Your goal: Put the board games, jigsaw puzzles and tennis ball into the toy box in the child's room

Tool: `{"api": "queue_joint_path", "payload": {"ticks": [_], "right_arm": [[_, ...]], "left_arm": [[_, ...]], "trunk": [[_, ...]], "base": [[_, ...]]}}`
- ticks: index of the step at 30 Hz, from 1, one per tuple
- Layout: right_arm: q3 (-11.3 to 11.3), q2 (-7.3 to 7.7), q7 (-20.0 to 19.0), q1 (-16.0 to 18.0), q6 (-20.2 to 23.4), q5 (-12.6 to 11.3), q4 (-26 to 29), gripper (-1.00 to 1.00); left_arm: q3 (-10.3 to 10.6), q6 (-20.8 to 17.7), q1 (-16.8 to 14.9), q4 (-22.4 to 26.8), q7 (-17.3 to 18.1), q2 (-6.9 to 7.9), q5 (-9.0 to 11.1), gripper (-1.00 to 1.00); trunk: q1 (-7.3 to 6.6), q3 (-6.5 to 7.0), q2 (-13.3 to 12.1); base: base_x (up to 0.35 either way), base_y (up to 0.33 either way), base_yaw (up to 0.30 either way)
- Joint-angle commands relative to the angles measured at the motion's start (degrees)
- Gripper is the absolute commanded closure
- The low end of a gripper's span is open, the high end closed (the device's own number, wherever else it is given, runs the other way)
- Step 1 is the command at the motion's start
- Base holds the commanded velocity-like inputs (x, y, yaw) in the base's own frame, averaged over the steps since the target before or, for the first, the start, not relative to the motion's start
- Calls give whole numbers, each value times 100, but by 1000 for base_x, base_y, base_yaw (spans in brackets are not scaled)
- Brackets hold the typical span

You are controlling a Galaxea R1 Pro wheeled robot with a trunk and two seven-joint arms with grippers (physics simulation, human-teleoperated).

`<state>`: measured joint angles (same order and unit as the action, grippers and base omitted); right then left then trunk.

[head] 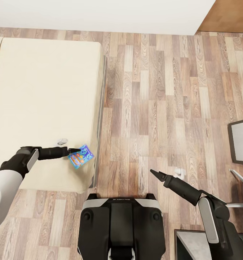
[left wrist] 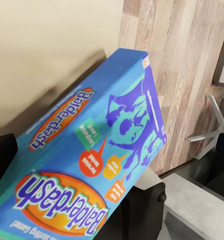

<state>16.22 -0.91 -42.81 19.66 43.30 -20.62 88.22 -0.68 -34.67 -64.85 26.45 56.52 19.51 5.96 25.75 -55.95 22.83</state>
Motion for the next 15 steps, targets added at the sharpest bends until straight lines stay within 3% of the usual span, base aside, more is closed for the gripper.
{"api": "queue_joint_path", "payload": {"ticks": [1, 9, 15], "right_arm": [[13, -6, -17, 3, 34, -7, 2, -100], [13, -6, -17, 3, 38, -5, 3, -100], [13, -6, -17, 3, 38, -5, 3, -100]], "left_arm": [[-4, -48, 1, -1, 33, 5, 27, -100], [-17, -26, 7, 25, 559, 169, 21, -100], [-26, -26, 7, 49, 1056, 583, 31, -100]], "trunk": [[3, -5, 9], [3, -5, 9], [3, -5, 9]], "base": [[0, 0, 0], [0, 0, 0], [0, 0, 0]]}}
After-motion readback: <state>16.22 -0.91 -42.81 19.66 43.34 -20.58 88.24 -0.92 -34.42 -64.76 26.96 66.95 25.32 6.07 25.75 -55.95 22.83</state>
